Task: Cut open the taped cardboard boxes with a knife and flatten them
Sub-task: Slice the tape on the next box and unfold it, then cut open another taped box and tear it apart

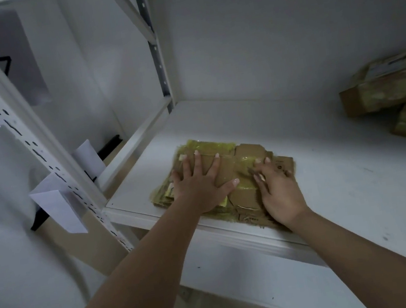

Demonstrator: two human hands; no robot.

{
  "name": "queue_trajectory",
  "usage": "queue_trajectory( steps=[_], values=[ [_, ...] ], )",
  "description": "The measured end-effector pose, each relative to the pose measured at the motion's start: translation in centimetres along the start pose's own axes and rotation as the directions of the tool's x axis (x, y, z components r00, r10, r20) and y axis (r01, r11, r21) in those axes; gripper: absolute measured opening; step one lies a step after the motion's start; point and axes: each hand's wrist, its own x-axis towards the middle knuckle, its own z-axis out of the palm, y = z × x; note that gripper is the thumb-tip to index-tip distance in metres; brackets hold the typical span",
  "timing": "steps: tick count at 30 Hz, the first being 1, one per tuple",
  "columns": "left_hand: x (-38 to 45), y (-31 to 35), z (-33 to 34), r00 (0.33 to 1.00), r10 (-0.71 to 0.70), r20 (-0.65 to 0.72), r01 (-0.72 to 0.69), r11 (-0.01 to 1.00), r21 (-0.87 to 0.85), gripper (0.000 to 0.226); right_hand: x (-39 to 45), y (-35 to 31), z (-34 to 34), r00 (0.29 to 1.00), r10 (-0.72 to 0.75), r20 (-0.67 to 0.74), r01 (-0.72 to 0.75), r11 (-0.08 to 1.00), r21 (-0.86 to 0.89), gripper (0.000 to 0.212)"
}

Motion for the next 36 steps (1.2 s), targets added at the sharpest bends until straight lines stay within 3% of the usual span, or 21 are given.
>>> queue_trajectory(
  steps=[4,6,9,13,17,20,24,29,36],
  values=[
    [-0.4,0.8,-0.7,0.999,-0.023,0.033,0.022,1.000,0.013,0.081,1.0,-0.5,-2.3,0.985,0.103,0.137,-0.120,0.985,0.122,0.034],
    [-0.9,1.6,-1.3,1.000,-0.019,0.005,0.018,0.999,0.027,0.078,1.2,-0.8,-3.7,0.989,0.114,0.090,-0.125,0.984,0.130,0.033],
    [-2.2,3.0,-1.7,0.985,0.041,-0.170,-0.022,0.994,0.110,0.067,-0.1,-0.1,-4.6,0.989,0.147,-0.022,-0.143,0.980,0.137,0.031],
    [-3.2,4.0,-1.6,0.953,0.069,-0.295,-0.075,0.997,-0.008,0.044,-2.3,2.2,-6.2,0.968,0.227,-0.110,-0.209,0.966,0.154,0.029],
    [-3.2,5.1,-3.2,0.923,-0.018,-0.385,-0.018,0.996,-0.091,0.051,-4.1,4.8,-8.9,0.941,0.283,-0.186,-0.266,0.958,0.108,0.031],
    [-3.2,7.2,-4.2,0.896,-0.019,-0.443,0.012,1.000,-0.019,0.056,-5.1,6.7,-10.3,0.927,0.308,-0.213,-0.299,0.951,0.077,0.031],
    [-3.4,12.2,-4.0,0.861,0.146,-0.487,-0.170,0.985,-0.005,0.045,-6.4,8.6,-12.3,0.911,0.335,-0.240,-0.335,0.941,0.043,0.027],
    [-3.7,20.2,-2.0,0.787,0.393,-0.475,-0.491,0.865,-0.098,0.040,-9.0,12.6,-16.7,0.879,0.365,-0.307,-0.375,0.927,0.030,0.030],
    [-4.2,32.7,0.2,0.751,0.538,-0.383,-0.619,0.775,-0.124,0.048,-14.3,21.9,-23.9,0.823,0.430,-0.371,-0.434,0.898,0.075,0.030]
  ],
)
